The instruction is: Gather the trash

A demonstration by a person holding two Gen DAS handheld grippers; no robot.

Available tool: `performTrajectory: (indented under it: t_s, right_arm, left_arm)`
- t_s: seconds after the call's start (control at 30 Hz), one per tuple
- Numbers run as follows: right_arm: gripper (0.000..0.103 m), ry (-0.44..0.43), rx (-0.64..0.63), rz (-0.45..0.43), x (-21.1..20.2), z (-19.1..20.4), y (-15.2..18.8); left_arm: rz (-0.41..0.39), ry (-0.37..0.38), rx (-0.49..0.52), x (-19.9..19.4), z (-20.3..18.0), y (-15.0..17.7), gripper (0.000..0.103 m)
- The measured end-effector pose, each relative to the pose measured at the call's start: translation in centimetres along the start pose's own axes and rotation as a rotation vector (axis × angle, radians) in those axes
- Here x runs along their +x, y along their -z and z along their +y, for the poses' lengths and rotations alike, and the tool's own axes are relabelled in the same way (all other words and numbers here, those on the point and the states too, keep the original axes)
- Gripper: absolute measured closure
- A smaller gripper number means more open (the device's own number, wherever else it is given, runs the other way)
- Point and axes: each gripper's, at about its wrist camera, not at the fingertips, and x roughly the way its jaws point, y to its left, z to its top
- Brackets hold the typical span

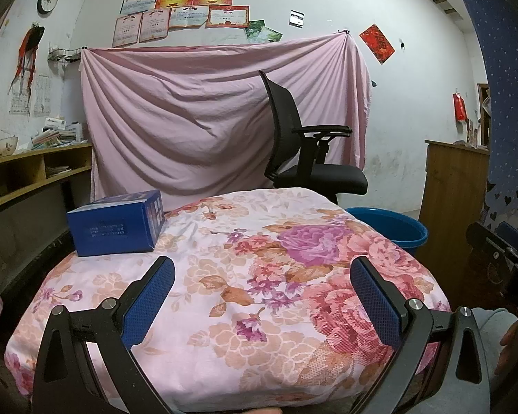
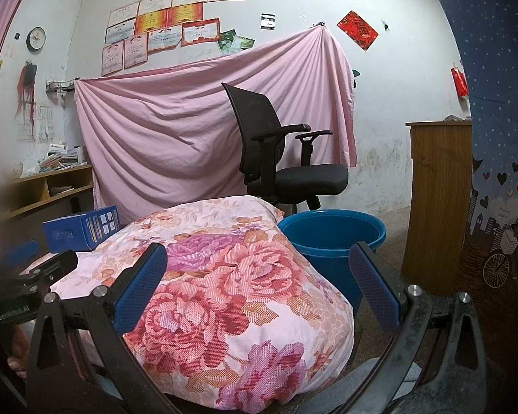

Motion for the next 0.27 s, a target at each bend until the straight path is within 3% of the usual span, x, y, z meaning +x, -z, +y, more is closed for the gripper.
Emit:
performTrajectory:
  t_s: [0.27]
  right_arm:
    - [0.0, 0.0, 0.0, 0.001, -0.06, 0.06, 0.02]
  left_arm:
    - [0.003, 0.001, 0.002, 0.1, 0.15, -0.09, 0.003]
